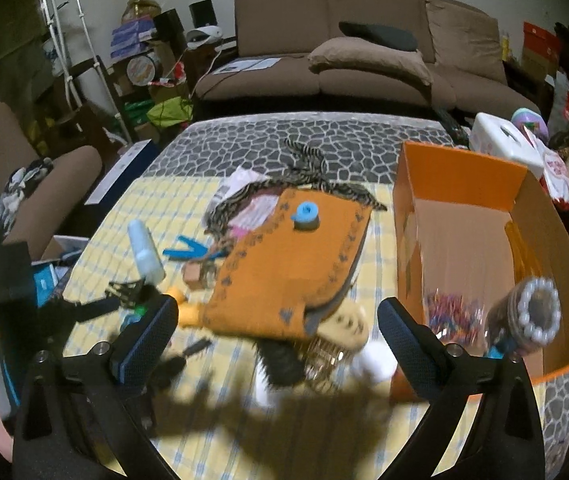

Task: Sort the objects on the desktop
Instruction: 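Move both tools over the table toward the blue hair rollers, then grasp the blue roller on the orange pouch with the right tool while the left tool grasps another blue roller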

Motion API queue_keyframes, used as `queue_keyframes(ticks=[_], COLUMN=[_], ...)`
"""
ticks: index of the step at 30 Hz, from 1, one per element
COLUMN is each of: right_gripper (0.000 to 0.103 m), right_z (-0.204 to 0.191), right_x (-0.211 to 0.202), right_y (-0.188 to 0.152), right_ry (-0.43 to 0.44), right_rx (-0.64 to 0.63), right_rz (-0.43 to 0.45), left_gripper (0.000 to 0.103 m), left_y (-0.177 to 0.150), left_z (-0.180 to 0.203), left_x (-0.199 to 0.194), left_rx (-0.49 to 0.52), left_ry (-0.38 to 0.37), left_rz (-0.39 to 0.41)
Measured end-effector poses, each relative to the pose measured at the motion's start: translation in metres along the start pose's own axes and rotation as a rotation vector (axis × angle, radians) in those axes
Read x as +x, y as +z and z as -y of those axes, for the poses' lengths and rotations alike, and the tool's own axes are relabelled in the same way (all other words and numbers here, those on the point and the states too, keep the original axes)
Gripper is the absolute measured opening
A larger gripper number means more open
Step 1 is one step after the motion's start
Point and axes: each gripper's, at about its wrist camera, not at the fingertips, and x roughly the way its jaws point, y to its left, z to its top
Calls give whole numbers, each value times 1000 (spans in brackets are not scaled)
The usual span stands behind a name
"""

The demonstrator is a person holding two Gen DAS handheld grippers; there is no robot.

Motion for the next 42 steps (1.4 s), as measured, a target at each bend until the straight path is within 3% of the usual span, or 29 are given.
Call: queue_keyframes(ticks=[10, 18, 24, 32, 38, 42], right_gripper=[75, 65, 57, 55, 34, 32], right_z=[21, 25, 26, 25, 25, 22], right_x=[52, 105, 143, 176, 191, 189], right_y=[48, 68, 73, 76, 80, 80], right_ry=[-11, -5, -1, -34, -54, -55], right_rx=[6, -14, -16, -45, -79, -104], right_rz=[-57, -128, -194, -247, -281, -272], left_gripper=[103, 103, 103, 103, 103, 103], left_y=[16, 26, 27, 24, 15, 11], left_z=[11, -7, -9, -11, -31, -36], left_x=[17, 33, 42, 45, 37, 28], left_rx=[78, 26, 15, 13, -8, 0], left_ry=[-45, -72, -103, -118, -131, -125], left_rz=[13, 4, -10, -19, -22, -17])
